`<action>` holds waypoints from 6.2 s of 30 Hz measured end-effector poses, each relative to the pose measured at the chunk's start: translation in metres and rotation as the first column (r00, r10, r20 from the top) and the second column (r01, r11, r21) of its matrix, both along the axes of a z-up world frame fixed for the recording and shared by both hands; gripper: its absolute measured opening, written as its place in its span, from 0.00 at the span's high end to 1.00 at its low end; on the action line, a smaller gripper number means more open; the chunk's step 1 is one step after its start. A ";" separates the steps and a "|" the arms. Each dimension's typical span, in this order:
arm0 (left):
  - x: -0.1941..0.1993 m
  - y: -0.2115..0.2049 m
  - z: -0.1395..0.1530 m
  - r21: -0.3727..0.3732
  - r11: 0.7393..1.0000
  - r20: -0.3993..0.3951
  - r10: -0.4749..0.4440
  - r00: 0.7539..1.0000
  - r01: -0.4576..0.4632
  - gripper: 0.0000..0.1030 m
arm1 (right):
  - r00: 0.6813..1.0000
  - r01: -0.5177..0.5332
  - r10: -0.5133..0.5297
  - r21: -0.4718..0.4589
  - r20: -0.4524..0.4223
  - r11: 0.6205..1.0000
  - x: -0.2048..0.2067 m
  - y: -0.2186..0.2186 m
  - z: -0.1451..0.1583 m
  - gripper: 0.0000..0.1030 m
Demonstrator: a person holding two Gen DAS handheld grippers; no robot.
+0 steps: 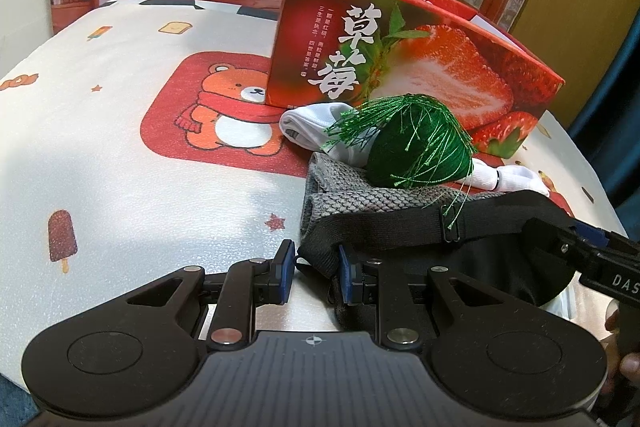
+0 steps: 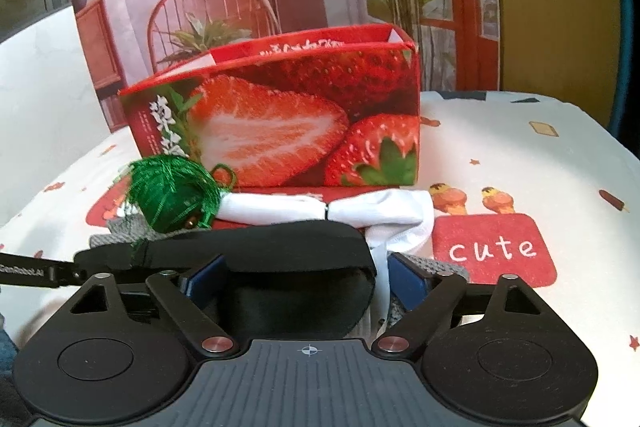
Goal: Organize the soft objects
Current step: 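Close both tools on the black eye mask, then lift the eye mask with both tools into the red box and open them, then move both tools down to the green tinsel ball, then close both tools on the green tinsel ball and lift it, then carry the green tinsel ball with both tools into the red box and open them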
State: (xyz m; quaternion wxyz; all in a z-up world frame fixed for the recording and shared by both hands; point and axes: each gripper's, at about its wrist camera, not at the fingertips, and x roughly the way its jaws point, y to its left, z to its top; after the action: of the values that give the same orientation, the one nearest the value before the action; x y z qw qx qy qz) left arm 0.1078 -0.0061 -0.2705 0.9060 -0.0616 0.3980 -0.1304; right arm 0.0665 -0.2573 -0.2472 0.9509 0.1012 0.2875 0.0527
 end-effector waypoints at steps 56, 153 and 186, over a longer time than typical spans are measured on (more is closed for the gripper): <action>0.011 0.012 0.145 -0.081 0.997 0.392 0.014 0.920 0.019 0.76 | 0.958 -0.098 0.038 0.200 0.284 0.975 0.026 -0.037 0.116 0.92; 0.079 -0.021 0.026 -0.189 0.940 0.033 -0.281 0.959 0.282 0.52 | 0.958 -0.285 0.287 -0.067 0.023 0.956 0.071 0.071 0.013 0.57; 0.057 -0.040 0.151 -0.112 0.930 0.306 -0.303 0.903 0.350 0.54 | 0.928 -0.278 0.288 -0.075 0.238 0.958 0.069 0.044 0.124 0.63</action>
State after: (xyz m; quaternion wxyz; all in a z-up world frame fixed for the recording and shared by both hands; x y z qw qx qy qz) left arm 0.1651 -0.0462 -0.1198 0.9104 -0.0490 0.2567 -0.3206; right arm 0.1350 -0.2137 -0.1228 0.9634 0.0326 0.1799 0.1959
